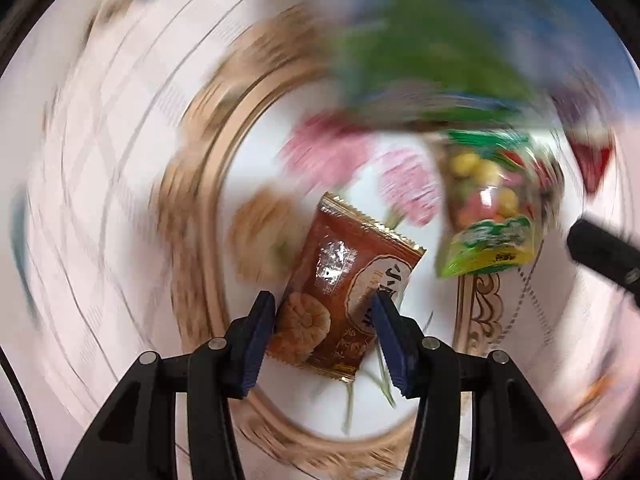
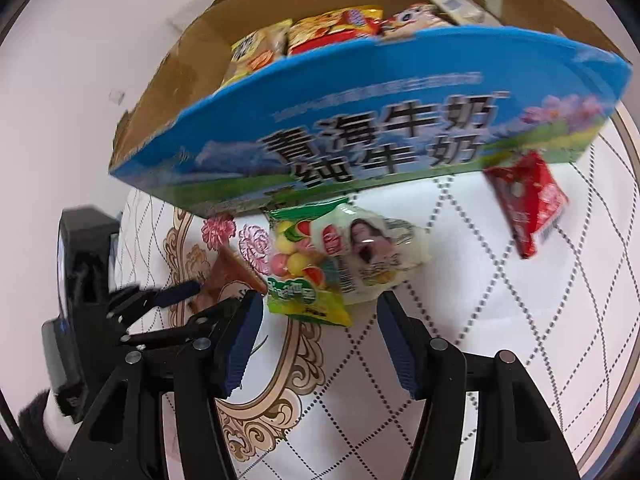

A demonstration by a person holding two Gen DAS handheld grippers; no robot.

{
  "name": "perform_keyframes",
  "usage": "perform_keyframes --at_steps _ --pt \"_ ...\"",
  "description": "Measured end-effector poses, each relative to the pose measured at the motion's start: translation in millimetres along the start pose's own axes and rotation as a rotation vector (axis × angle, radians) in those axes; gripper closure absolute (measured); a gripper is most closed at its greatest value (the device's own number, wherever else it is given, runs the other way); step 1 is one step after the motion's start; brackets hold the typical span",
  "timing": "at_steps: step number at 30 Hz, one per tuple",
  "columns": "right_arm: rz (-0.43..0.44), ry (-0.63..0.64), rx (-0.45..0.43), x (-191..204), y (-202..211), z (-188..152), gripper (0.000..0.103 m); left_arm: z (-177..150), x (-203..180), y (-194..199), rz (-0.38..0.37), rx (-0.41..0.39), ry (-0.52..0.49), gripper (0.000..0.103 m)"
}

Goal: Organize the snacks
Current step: 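Grasp the brown pastry packet with left tool while right tool grasps candy bag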

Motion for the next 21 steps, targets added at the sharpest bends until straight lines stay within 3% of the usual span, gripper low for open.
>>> perform_keyframes --at_steps 2,5,12,15,17,21 --pt "-0.012 0.007 0.004 6.5 -12.4 -0.2 0.040 -14.5 18.0 2.2 -0.029 0.029 0.176 0.054" --pt "-0.044 0.042 0.014 16.5 -34.6 -0.1 0.040 -23.3 26.7 9.0 -0.057 0.009 0.263 0.055" --pt "-0.150 0.177 0.038 31.5 -80.5 -0.5 0.040 -27.9 27.8 33.0 -0.031 -0.015 0.168 0.049" --pt "-0.154 0.240 0.059 35.6 -76.5 -12.1 0.046 -21.6 15.7 40.9 -0.027 -0.025 0.123 0.045" --pt "-0.147 0.238 0.079 30.0 -68.5 -23.4 0.046 -20.0 3.5 37.5 -0.045 -0.010 0.095 0.030" --pt "-0.144 0.195 0.115 9.4 -50.3 -49.6 0.047 -22.2 -13.4 11.5 -0.049 0.056 0.087 0.028"
Point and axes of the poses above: each gripper's, at about its wrist camera, not at the fingertips, and y roughly against the way its jaws point, x to its left, z to its top, the point moved 10 cm from there along -y, roughly the way its jaws point, and after that the axes turned 15 degrees about -x, right-handed, at the moved point
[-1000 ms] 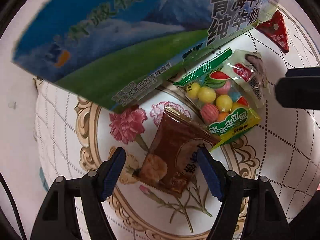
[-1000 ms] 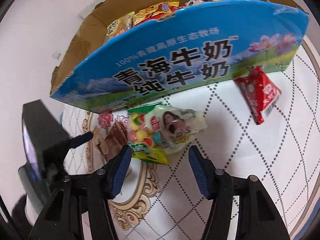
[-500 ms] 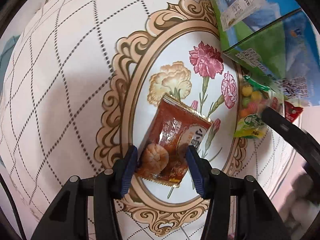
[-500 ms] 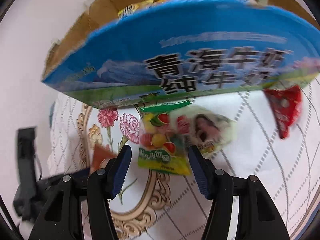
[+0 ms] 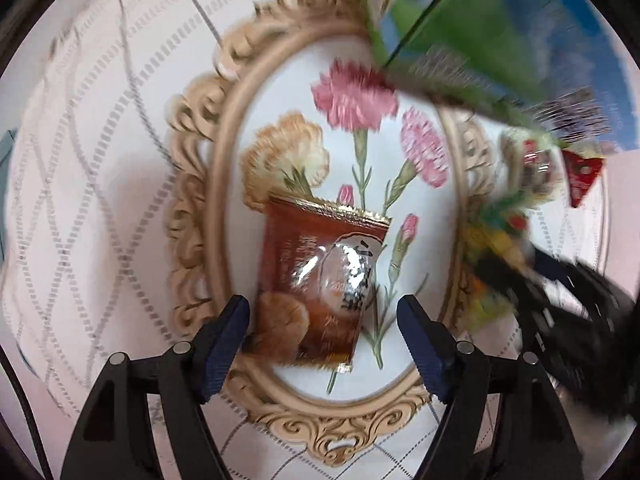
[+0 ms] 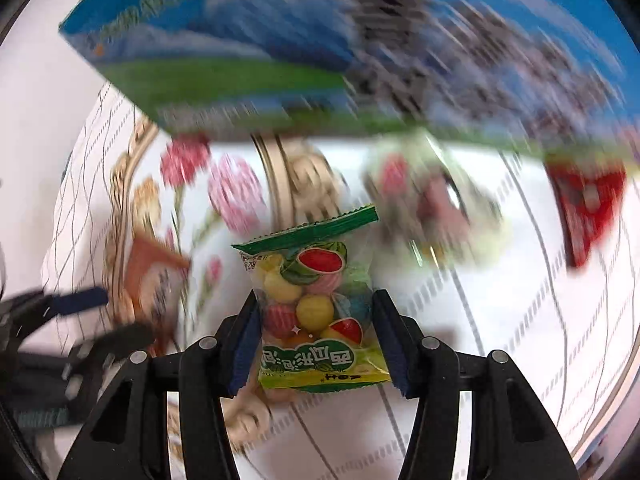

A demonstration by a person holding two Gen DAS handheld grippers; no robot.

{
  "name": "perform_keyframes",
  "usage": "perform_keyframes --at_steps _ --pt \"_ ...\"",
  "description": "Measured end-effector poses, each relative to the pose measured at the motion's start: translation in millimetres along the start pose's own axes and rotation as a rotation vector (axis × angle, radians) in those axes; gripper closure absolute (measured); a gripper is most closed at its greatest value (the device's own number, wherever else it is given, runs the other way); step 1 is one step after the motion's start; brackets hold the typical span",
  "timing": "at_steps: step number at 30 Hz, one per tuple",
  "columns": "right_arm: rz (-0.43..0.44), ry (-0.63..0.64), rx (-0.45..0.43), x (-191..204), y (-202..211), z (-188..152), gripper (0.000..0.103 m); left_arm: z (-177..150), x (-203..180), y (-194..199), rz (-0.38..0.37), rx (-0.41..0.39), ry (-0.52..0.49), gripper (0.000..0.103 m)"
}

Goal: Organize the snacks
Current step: 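Grasp the brown pastry packet with left tool while right tool grasps candy bag, then lower both held snacks into the cardboard box and open both tools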

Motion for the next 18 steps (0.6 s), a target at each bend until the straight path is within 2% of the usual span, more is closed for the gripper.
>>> perform_keyframes --at_steps 3,7,10,14,18 --pt "-0.006 -0.001 0.010 -8.6 6.8 -16.8 0.047 2.1 -2.7 -7.9 0.045 -0.032 -0.015 0.031" --pt "0.010 -0.075 0.027 -25.2 19.6 -38.3 0.047 -14.2 -15.4 -2.9 0.066 -0.049 0.015 0.046" --pt "0.027 -0.136 0.043 -38.9 27.2 -49.5 0.047 -43.8 -27.2 3.5 0.037 -0.030 0.086 0.046" --pt "0.021 -0.157 0.055 -57.2 39.7 -71.0 0.047 -82.2 -47.6 6.0 -0.013 0.009 0.147 0.047" --pt "0.023 -0.189 0.084 -68.3 39.9 -86.6 0.046 -97.3 -57.4 -4.1 -0.015 0.034 0.169 0.043"
Point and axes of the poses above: each gripper's, at about its wrist camera, not at the fingertips, and y roughly against the way its jaws point, x to its left, z to its top, the point moved 10 cm from there along -y, roughly the way its jaws point, and after that the axes turned 15 degrees about -x, right-handed, at the moved point
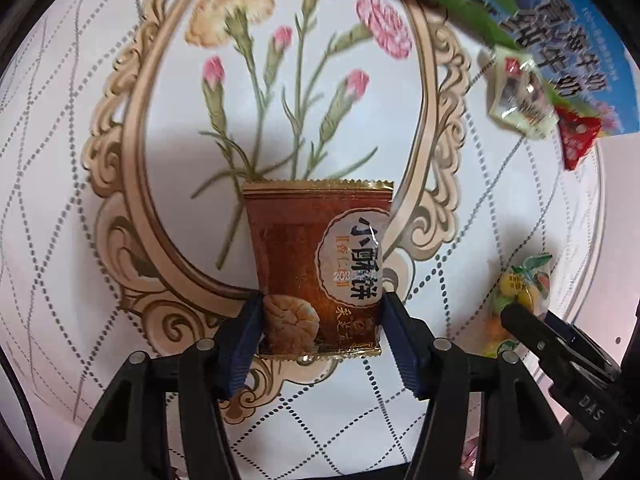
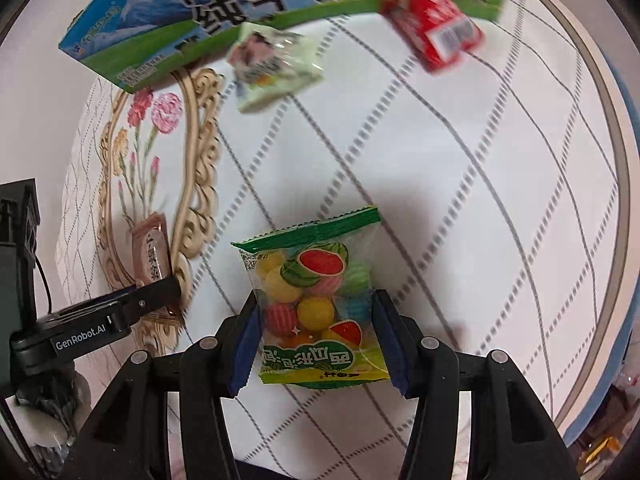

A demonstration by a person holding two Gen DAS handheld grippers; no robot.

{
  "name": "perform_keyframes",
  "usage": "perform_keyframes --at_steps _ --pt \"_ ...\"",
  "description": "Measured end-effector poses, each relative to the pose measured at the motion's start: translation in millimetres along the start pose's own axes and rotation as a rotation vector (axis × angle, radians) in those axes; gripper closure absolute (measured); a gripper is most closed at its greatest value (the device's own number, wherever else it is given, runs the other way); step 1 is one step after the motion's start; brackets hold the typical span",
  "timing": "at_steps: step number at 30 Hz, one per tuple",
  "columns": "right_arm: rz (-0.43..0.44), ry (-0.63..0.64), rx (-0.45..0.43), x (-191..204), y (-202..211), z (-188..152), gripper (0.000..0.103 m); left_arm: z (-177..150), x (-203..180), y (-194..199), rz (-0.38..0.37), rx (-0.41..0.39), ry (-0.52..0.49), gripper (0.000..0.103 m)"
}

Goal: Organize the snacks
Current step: 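Lower both held snacks into the cardboard box and open both tools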

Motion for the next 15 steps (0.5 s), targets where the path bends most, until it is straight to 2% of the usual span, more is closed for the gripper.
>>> perform_keyframes --at_steps 3,8,9,10,11,13,15 --pt "0.005 -0.033 0.021 -7.2 -6.9 -3.2 0.044 -0.1 -6.3 -15.9 0.040 0.028 -0.039 0.041" --pt "-0.025 0.045 0.036 -6.3 -15.2 -5.4 0.040 2.2 -13.2 -22.4 0.088 0.002 -0.049 0.041" --pt "-0.033 0.066 0.032 -4.8 -17.5 -7.0 0.040 -0.8 -22.1 -21.5 0.092 -0.013 -0.051 0.042" --pt "-0.042 0.092 0.025 -2.3 -20.1 -8.8 0.040 -1.2 -22.2 -18.9 0.102 -0.031 -0.062 0.048" --pt "-0.050 0.112 0.017 1.8 -22.0 -9.4 0.041 3.6 -34.0 -24.6 0.109 -0.040 -0.075 0.050" --pt "-0.054 0.137 -0.001 9.5 -22.6 -11.3 0.044 -2.0 -46.1 -20.3 0.100 -0.040 -0.088 0.050" --pt "-0.016 0.105 0.001 17.5 -21.7 -11.2 0.046 -10.9 -61.0 -12.9 0.081 -0.034 -0.079 0.050"
Point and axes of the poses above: each gripper's, at about its wrist camera, not at the fingertips, and y roughly against the way its jaws point, x to its left, z to its top, the point moved 10 cm from there along -y, roughly the way its jaws point, and after that the axes turned 15 degrees about -x, right-handed, at the moved point
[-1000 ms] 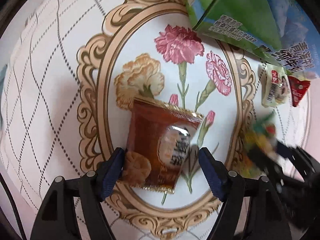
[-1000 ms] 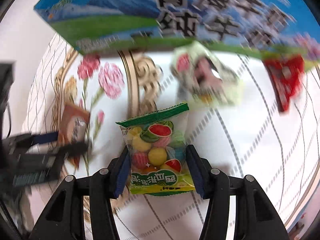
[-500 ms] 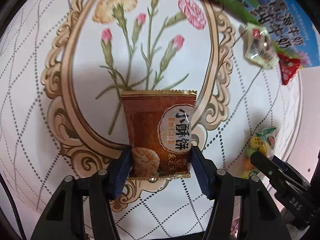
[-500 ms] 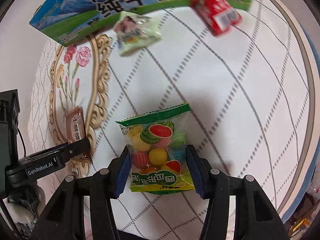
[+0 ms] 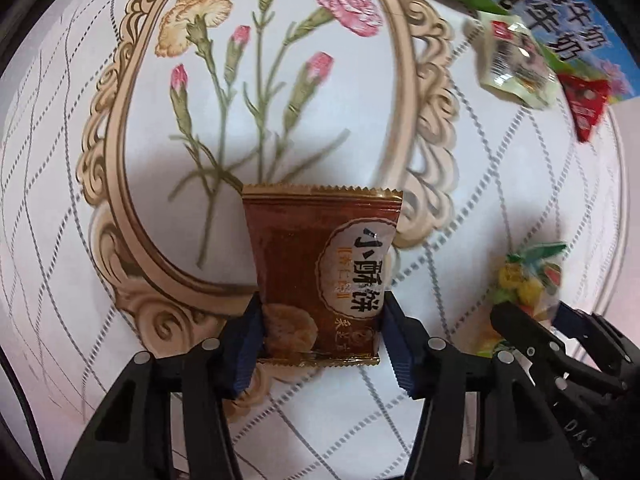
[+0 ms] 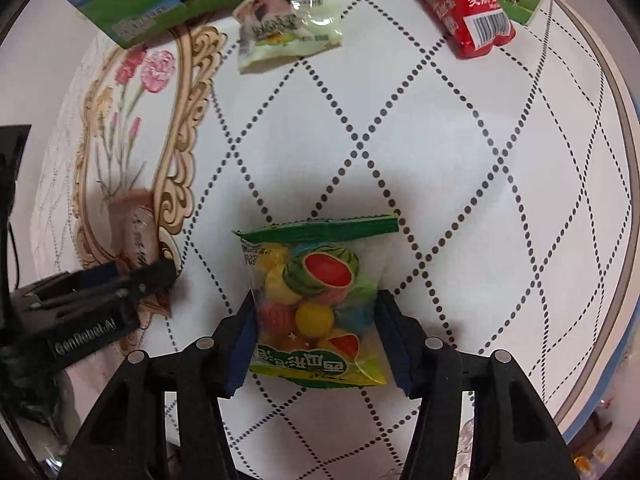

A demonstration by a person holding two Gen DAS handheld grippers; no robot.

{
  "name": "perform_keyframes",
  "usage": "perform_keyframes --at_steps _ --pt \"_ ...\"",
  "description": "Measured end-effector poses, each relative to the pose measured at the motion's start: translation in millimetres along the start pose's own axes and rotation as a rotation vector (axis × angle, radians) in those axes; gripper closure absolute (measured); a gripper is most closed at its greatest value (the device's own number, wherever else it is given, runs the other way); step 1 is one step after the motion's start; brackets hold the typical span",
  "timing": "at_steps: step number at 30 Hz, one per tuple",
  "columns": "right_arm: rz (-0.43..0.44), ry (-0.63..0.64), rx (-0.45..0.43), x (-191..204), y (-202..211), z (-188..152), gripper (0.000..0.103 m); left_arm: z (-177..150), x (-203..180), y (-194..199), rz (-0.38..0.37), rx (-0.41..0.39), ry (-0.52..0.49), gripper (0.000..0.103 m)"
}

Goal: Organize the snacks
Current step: 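Lower both held snacks into the cardboard box and open both tools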

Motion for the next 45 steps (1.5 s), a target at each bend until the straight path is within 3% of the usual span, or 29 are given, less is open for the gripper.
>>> perform_keyframes --at_steps 4,11,15,19,21,25,28,30,32,33,34,35,36,45 --pt "0.098 -0.090 0.002 -14.2 26.2 3.8 0.050 -11.5 -26.6 20.1 -0.053 -0.013 0.030 0.051" --pt "0.177 -0.161 -0.082 -36.0 78.1 43.7 0.051 41.8 -79.5 89.0 -0.153 -0.153 0.010 0.051" --pt "0.212 -0.172 -0.196 -49.3 125.7 95.3 0.051 78.8 -104.0 131.7 -0.187 -0.263 -0.039 0.051" --pt "0.212 -0.129 -0.333 -51.1 168.9 172.8 0.051 147.2 -115.2 168.5 -0.201 -0.357 -0.098 0.050" --pt "0.192 -0.103 -0.376 -48.6 174.2 203.1 0.051 195.5 -88.1 169.0 -0.186 -0.380 -0.115 0.050" --pt "0.128 -0.080 -0.412 -58.7 164.3 262.7 0.051 247.7 -70.0 157.6 -0.139 -0.383 -0.137 0.050" --pt "0.078 -0.074 -0.399 -71.5 147.1 286.6 0.051 267.9 -54.8 124.8 -0.122 -0.333 -0.130 0.050" --pt "0.064 -0.062 -0.343 -76.0 128.1 292.4 0.050 281.3 -46.0 99.9 -0.112 -0.297 -0.120 0.050" --pt "0.050 -0.064 -0.297 -78.0 108.6 294.9 0.047 289.8 -38.1 79.5 -0.073 -0.255 -0.111 0.046" --pt "0.047 -0.053 -0.290 -77.4 102.9 295.3 0.037 291.1 -36.1 72.5 -0.056 -0.247 -0.114 0.041" --pt "0.037 -0.049 -0.293 -78.4 99.5 295.5 0.030 291.0 -34.9 65.7 -0.034 -0.244 -0.130 0.022" --pt "0.029 -0.045 -0.297 -79.9 97.6 295.4 0.014 291.4 -33.9 63.3 -0.017 -0.244 -0.138 0.007" --pt "0.032 -0.044 -0.297 -80.3 97.4 292.7 0.008 290.6 -34.2 62.5 -0.012 -0.249 -0.141 0.006" --pt "-0.045 -0.024 -0.291 -99.4 102.3 274.9 0.006 268.8 -34.5 57.4 -0.032 -0.244 -0.108 0.006"
Point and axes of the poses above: each gripper's, at about its wrist camera, not at the fingertips, and y roughly against the way its jaws point, x to its left, z to its top, the point moved 10 cm from there along -y, roughly the way its jaws point, and after that the axes turned 15 degrees about -x, right-handed, at the moved point
